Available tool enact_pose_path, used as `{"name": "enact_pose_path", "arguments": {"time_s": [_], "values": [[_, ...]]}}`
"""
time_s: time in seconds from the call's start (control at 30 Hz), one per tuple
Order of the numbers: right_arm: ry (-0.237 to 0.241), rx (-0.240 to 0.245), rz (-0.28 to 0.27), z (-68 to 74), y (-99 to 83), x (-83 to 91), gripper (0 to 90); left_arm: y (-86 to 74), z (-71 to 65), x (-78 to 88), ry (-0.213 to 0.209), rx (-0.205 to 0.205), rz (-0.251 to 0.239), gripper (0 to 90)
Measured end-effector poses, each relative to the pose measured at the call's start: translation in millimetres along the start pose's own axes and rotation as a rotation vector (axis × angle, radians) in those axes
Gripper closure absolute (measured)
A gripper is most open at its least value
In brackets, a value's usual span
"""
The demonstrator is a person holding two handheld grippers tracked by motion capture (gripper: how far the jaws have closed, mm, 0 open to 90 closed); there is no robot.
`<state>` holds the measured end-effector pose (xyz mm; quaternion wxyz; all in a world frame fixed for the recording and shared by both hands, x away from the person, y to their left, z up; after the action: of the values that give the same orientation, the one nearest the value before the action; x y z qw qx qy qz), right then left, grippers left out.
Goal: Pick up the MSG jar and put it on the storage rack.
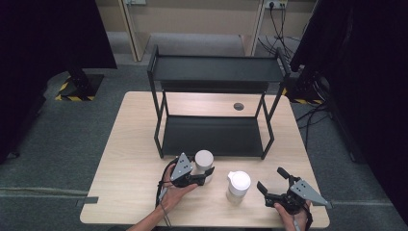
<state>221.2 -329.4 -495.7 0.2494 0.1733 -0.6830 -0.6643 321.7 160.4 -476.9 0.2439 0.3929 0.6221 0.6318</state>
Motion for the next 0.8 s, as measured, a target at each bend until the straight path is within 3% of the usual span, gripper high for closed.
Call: {"name": "enact_pose_path", "arguments": {"time_s": [0.33,0.8], "values": [[0.000,0.000,-0.001,-0.3,-0.1,0.8,0.6,21.2,6.7,11.3,-0.012,0.033,-0.026,35.0],[0.001,-0.002,0.000,-0.1,-0.2,0.3,0.5,43.3,7.5,23.7,-0.026,0.039,-0.034,35.0]]}}
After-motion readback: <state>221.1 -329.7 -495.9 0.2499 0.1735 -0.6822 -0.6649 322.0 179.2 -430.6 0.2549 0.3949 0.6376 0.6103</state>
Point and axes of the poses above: each handheld gripper's, and its own axes: x roughly backward along the jaws, y roughly out of its top, z roughly to its left, the point moved 5 cm from there along -x, roughly forward along the jaws, and after that the axes turned 6 degrees about x, right-handed, at the moved point
